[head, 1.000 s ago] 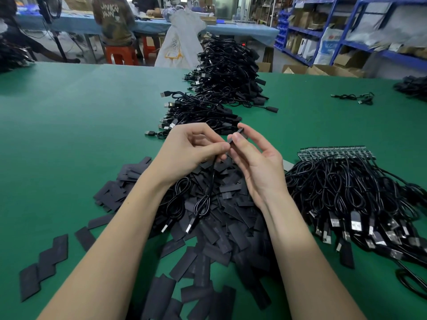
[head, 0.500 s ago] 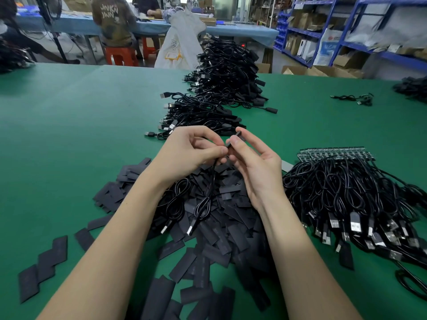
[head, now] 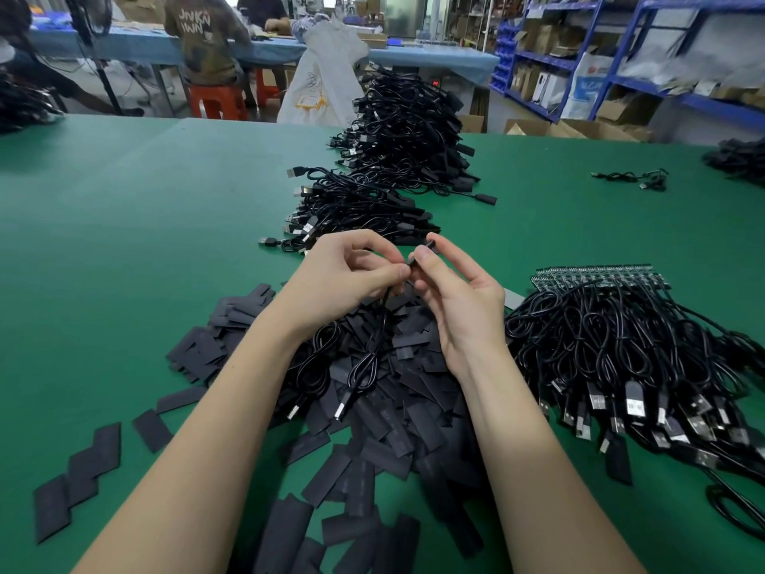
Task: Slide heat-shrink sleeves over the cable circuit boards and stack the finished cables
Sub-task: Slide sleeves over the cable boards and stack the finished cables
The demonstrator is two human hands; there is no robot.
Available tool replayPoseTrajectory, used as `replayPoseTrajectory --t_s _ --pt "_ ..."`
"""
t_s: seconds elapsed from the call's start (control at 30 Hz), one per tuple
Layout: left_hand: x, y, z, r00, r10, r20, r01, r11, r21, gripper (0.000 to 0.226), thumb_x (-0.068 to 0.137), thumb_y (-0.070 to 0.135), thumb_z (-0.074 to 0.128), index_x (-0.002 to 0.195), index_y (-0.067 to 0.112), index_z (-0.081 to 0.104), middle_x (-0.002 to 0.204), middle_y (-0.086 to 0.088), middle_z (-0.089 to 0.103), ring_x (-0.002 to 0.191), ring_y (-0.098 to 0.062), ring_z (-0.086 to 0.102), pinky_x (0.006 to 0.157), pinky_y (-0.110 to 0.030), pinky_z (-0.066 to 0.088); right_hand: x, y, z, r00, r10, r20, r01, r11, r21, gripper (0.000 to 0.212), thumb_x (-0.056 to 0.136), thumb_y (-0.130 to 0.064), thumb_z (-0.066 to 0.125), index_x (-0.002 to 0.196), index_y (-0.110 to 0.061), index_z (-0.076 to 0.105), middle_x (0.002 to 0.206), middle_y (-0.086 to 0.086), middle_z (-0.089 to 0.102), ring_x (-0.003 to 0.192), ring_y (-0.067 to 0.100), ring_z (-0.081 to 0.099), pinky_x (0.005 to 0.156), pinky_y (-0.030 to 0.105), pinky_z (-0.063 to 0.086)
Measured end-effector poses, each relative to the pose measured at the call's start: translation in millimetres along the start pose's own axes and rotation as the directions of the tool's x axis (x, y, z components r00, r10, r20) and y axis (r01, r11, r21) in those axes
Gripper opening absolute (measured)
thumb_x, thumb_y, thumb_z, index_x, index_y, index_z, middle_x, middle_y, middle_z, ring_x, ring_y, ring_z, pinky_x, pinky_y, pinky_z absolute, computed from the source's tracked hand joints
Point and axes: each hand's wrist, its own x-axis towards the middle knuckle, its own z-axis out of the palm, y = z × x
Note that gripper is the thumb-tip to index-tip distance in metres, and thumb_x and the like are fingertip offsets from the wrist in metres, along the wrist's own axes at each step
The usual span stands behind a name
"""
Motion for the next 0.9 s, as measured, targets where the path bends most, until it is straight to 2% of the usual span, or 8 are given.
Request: replayPoseTrajectory --t_s 0.13,0.23,0.37,0.5,0.6,0.7,0.83,0.9 --pt "1 -3 -7 0.988 -0.114 0.100 0.109 0.992 0.057 0.018 0.085 0.015 0.080 0.099 0.011 0.070 0.079 -0.001 0.076 0.075 -0.009 0.067 0.077 -0.023 0.057 1 -4 -2 0.999 0.003 -0.040 -0.002 1.000 0.023 0.023 0.087 -0.008 0.078 0.106 -0.020 0.076 0.085 0.003 0.078 0.075 0.014 0.065 0.067 0.019 0.055" --pt "-1 -3 -9 0.972 -0.155 0.174 0.133 0.982 0.132 0.008 0.088 0.013 0.077 0.093 0.011 0.071 0.076 -0.003 0.070 0.071 -0.012 0.062 0.080 -0.026 0.054 2 -9 -5 0.998 -0.007 -0.056 0.008 1.000 0.022 0.026 0.088 -0.009 0.077 0.112 -0.017 0.074 0.089 0.005 0.078 0.073 0.011 0.069 0.066 0.019 0.055" --pt "2 3 -1 0.982 -0.138 0.127 0.134 0.990 0.044 0.004 0.097 0.007 0.065 0.094 0.009 0.064 0.073 -0.008 0.056 0.077 -0.024 0.067 0.073 -0.031 0.053 3 -14 -7 0.999 0.030 -0.044 -0.029 0.999 0.028 0.036 0.093 -0.022 0.073 0.128 -0.017 0.064 0.106 0.009 0.076 0.084 0.021 0.077 0.068 0.023 0.059" --pt "12 12 6 0.990 -0.140 0.014 0.140 0.990 -0.031 0.008 0.099 0.003 0.056 0.098 0.009 0.062 0.088 -0.014 0.057 0.067 -0.021 0.073 0.063 -0.032 0.061 3 -19 -11 0.995 0.056 -0.079 -0.055 0.998 0.016 0.020 0.100 -0.031 0.064 0.117 -0.020 0.061 0.107 0.008 0.077 0.088 0.024 0.077 0.067 0.025 0.059" --pt "38 19 3 0.993 -0.099 -0.071 0.112 0.972 0.207 0.013 0.099 0.006 0.053 0.097 0.013 0.064 0.088 -0.007 0.063 0.061 -0.011 0.064 0.058 -0.029 0.055 3 -20 -14 0.992 0.075 -0.103 -0.076 0.997 -0.011 0.013 0.101 -0.031 0.061 0.111 -0.023 0.061 0.104 0.003 0.079 0.089 0.021 0.077 0.066 0.025 0.058" --pt "75 28 -6 0.993 -0.029 -0.111 0.075 0.894 0.441 0.019 0.099 0.010 0.049 0.093 0.021 0.064 0.086 0.001 0.068 0.064 -0.009 0.056 0.054 -0.019 0.044 1 -21 -14 0.991 0.089 -0.104 -0.092 0.995 -0.025 0.011 0.101 -0.029 0.061 0.110 -0.022 0.063 0.098 0.000 0.079 0.084 0.018 0.077 0.062 0.023 0.058" --pt "117 33 -18 0.989 0.135 -0.066 -0.038 0.655 0.755 0.022 0.095 0.009 0.046 0.101 0.019 0.065 0.086 0.000 0.062 0.088 -0.024 0.060 0.067 -0.028 0.043 2 -19 -13 0.990 0.105 -0.094 -0.112 0.991 -0.067 0.014 0.101 -0.025 0.062 0.112 -0.017 0.066 0.097 -0.001 0.080 0.073 0.013 0.073 0.060 0.022 0.058" --pt "135 29 -25 0.979 0.194 -0.062 -0.055 0.548 0.834 0.026 0.095 0.010 0.047 0.110 0.016 0.068 0.101 -0.008 0.066 0.103 -0.031 0.059 0.080 -0.035 0.048 2 -18 -13 0.990 0.107 -0.090 -0.115 0.990 -0.085 0.016 0.101 -0.025 0.062 0.113 -0.016 0.067 0.098 -0.001 0.079 0.073 0.012 0.073 0.060 0.021 0.058"
